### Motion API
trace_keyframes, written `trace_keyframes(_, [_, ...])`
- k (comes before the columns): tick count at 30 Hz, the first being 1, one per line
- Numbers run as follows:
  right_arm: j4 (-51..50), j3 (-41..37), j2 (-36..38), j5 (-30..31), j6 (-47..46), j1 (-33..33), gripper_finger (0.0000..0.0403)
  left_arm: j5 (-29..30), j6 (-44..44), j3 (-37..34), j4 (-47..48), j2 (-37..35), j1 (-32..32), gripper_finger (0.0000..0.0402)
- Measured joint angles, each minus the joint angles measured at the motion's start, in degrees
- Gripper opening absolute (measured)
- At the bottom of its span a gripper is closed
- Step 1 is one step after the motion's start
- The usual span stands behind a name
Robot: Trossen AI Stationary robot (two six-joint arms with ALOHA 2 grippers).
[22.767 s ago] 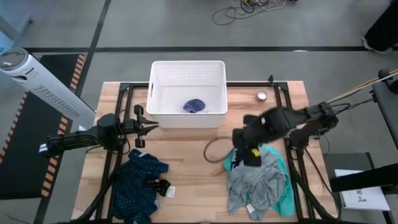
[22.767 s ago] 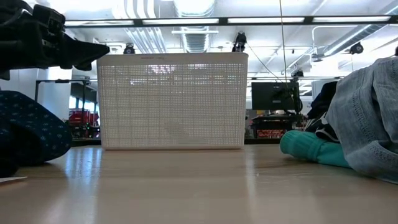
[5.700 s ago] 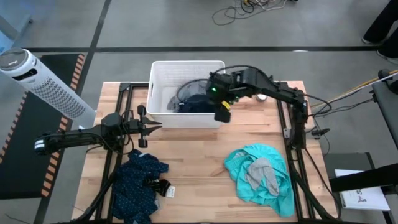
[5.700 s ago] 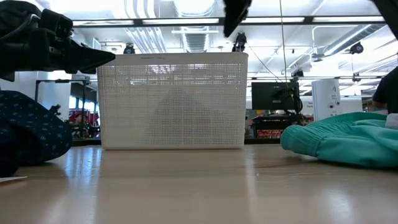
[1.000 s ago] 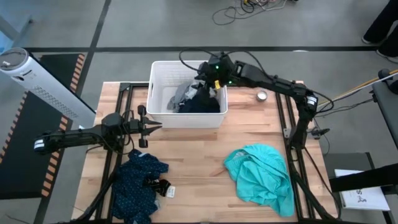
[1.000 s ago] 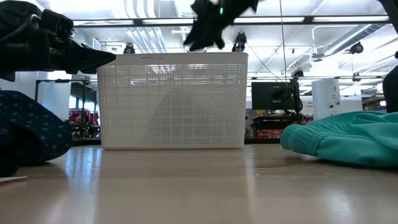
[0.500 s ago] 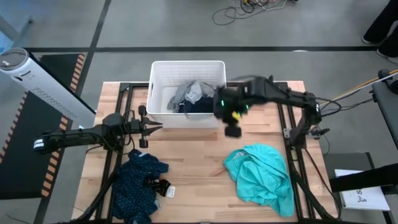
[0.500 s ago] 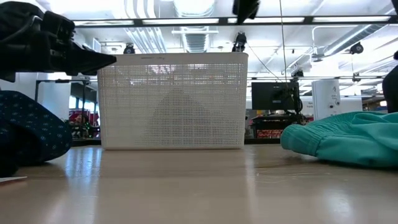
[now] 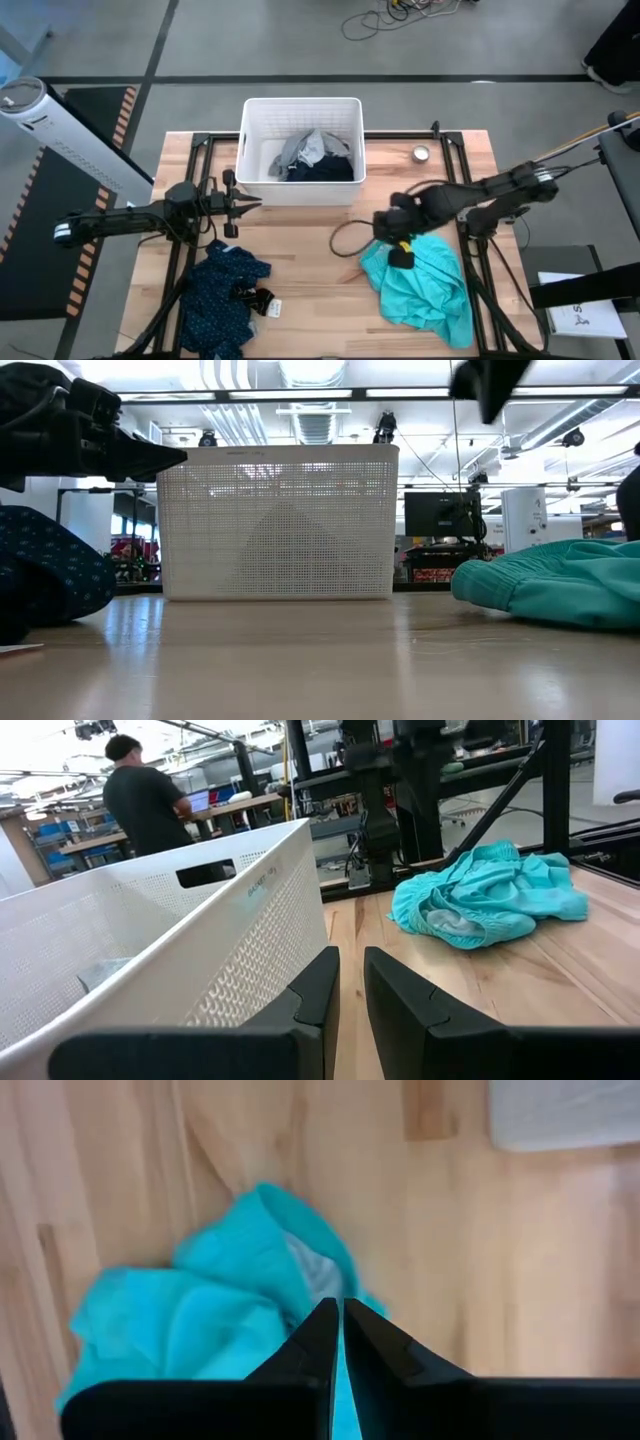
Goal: Sort clothes
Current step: Put the light blue shorts into the white laundry bin
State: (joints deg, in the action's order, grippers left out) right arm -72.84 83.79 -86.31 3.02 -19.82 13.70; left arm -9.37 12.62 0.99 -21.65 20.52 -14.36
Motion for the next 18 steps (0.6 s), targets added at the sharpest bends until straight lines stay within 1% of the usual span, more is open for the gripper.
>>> trace_keyframes(5, [11.41, -14.23, 8.35, -0.01, -7.44, 2.47, 0.0007, 0.00, -0.07, 0.00, 0.00, 0.59, 0.01, 0.0038])
trace_keyframes(9, [19.12, -22.42, 12.09, -0.03, -11.70, 3.30, 0.0007, 0.00, 0.23, 0.00, -0.44, 1.05, 0.00, 0.0038])
trace_keyframes(13, [20.10, -26.86, 12.00, 0.10, -16.61, 3.17, 0.0021, 0.00, 0.35, 0.00, -1.19, 1.18, 0.01, 0.0038])
trace_keyframes(16, [20.47, -28.70, 10.44, -0.59, -18.85, 3.19, 0.0050, 0.00, 0.37, 0.00, -1.41, 1.18, 0.01, 0.0038])
trace_keyframes(18, [20.92, -29.68, 9.11, -3.10, -20.97, 3.19, 0.0075, 0.00, 0.37, 0.00, -1.46, 1.18, 0.01, 0.0038])
